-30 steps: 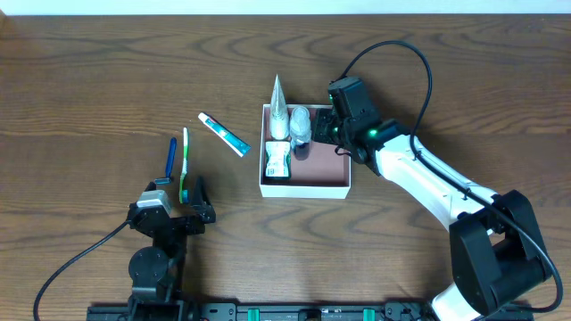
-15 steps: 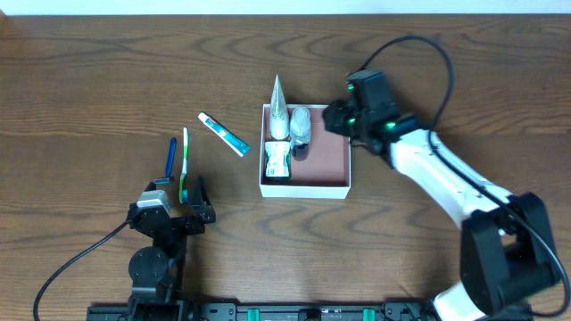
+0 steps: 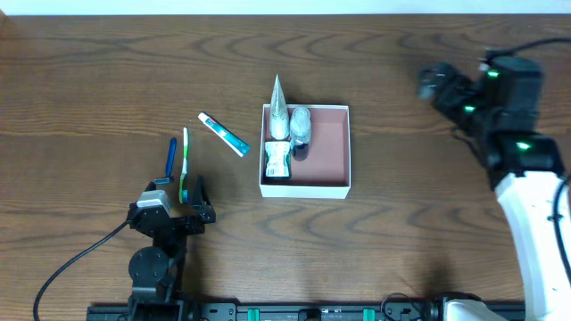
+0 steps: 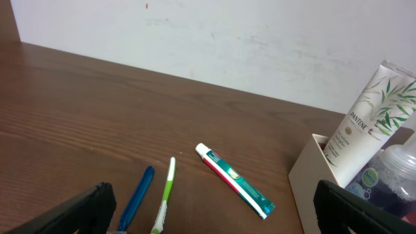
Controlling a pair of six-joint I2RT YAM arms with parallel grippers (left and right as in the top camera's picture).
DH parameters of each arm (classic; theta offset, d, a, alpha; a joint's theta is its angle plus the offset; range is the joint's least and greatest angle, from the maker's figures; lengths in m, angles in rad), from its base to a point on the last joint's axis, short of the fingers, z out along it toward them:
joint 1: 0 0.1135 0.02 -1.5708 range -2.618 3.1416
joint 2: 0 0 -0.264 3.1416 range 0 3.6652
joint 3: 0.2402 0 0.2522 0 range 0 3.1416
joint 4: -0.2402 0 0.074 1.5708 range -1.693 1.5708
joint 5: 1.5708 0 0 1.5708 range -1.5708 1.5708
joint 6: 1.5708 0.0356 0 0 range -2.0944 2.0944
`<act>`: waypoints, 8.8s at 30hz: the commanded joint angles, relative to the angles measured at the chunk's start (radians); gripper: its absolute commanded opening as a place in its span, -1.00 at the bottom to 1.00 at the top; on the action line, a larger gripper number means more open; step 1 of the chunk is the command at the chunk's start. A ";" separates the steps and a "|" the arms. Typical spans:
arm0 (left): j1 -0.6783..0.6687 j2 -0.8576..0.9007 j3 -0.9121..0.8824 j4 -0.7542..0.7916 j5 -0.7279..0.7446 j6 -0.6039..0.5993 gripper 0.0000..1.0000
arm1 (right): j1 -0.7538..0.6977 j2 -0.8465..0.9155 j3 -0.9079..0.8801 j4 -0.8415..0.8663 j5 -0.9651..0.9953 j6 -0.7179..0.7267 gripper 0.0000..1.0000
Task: Pack container
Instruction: 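Open the right gripper and retract the right arm to the side, then reach the left gripper to the Colgate toothpaste tube and grasp it, then lift the toothpaste tube with the left gripper and carry it over the box, then lower the toothpaste tube upright into the box beside the pump bottle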
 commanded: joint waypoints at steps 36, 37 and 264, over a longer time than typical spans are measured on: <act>0.005 0.943 0.798 -0.436 0.071 0.069 0.96 | -0.152 -0.006 0.006 -0.140 0.035 -0.006 0.99; 0.005 1.002 0.834 -0.452 0.071 0.075 0.96 | -0.152 -0.006 0.006 -0.140 0.035 -0.006 0.99; -0.790 1.747 0.937 0.126 -0.432 -0.321 -0.88 | -0.150 -0.006 0.006 -0.141 0.035 -0.006 0.98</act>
